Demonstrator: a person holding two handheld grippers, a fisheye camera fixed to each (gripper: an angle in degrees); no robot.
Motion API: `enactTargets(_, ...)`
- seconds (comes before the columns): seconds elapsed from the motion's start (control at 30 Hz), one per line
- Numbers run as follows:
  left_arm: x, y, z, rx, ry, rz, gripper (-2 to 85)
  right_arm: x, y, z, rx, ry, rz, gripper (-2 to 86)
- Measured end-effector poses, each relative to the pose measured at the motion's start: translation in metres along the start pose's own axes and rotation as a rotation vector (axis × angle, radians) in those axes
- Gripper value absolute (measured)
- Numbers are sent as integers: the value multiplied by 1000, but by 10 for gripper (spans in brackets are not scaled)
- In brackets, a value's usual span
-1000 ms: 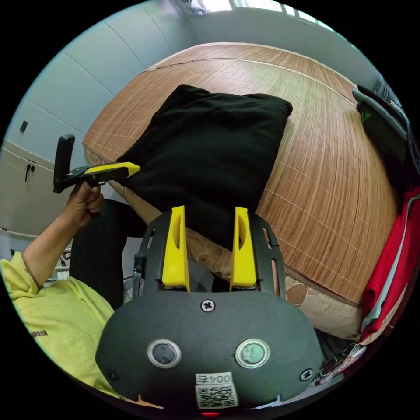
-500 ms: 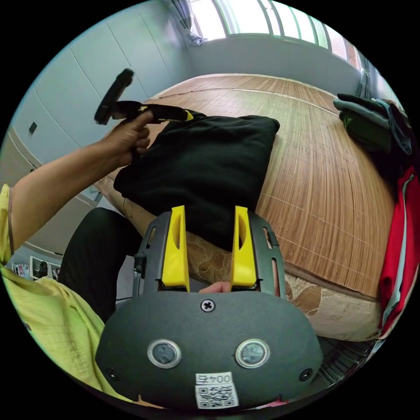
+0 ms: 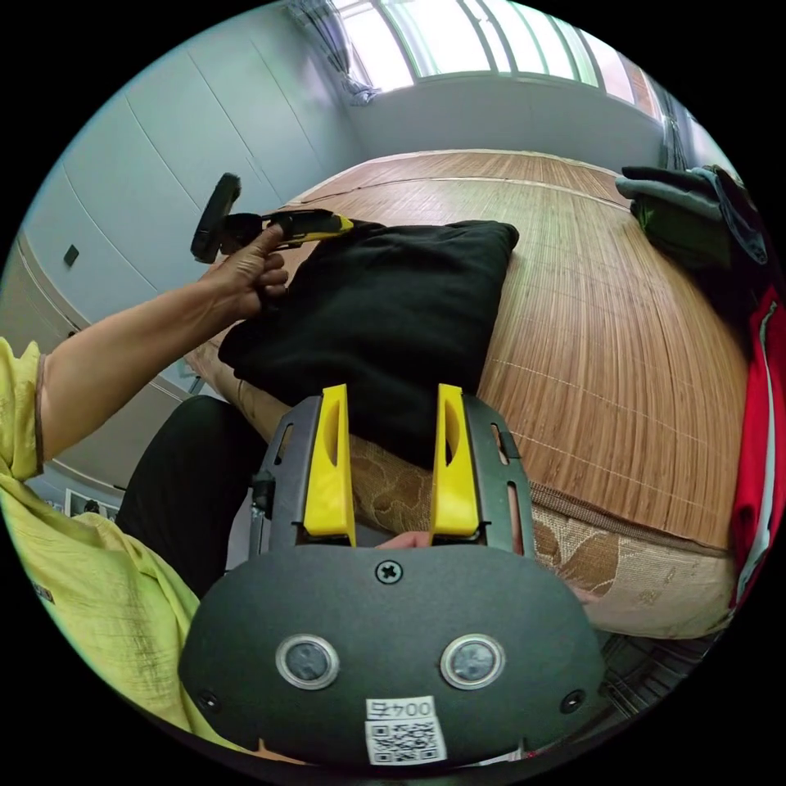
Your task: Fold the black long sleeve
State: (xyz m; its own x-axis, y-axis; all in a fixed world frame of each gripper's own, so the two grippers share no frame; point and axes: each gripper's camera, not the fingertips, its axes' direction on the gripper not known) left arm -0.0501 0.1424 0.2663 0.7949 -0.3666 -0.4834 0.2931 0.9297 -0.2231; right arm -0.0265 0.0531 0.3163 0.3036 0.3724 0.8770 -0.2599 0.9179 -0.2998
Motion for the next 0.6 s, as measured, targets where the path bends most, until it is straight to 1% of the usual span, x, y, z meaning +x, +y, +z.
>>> enactTargets(0.1,-23,-15,-9,23,54,-65,77,7,-1,-8,10,-14,8,154)
enactTargets(0.2,-31,-35,-2,-42,24,-33,97,21,-2,-28,52,-68,71,136)
enactTargets(0.27,-34,-47,9,-115,35,10,106,43,-4,-66,201,-168,131,127)
enactTargets(0.37,-36,-54,18,-166,42,57,112,88,-32,-91,277,-221,242,135)
enactTargets(0.5,-44,-56,18,-153,71,66,115,149,-89,-68,234,-320,391,136)
enactTargets(0.6,-44,-60,19,-162,65,118,119,180,-136,-27,129,-356,475,137)
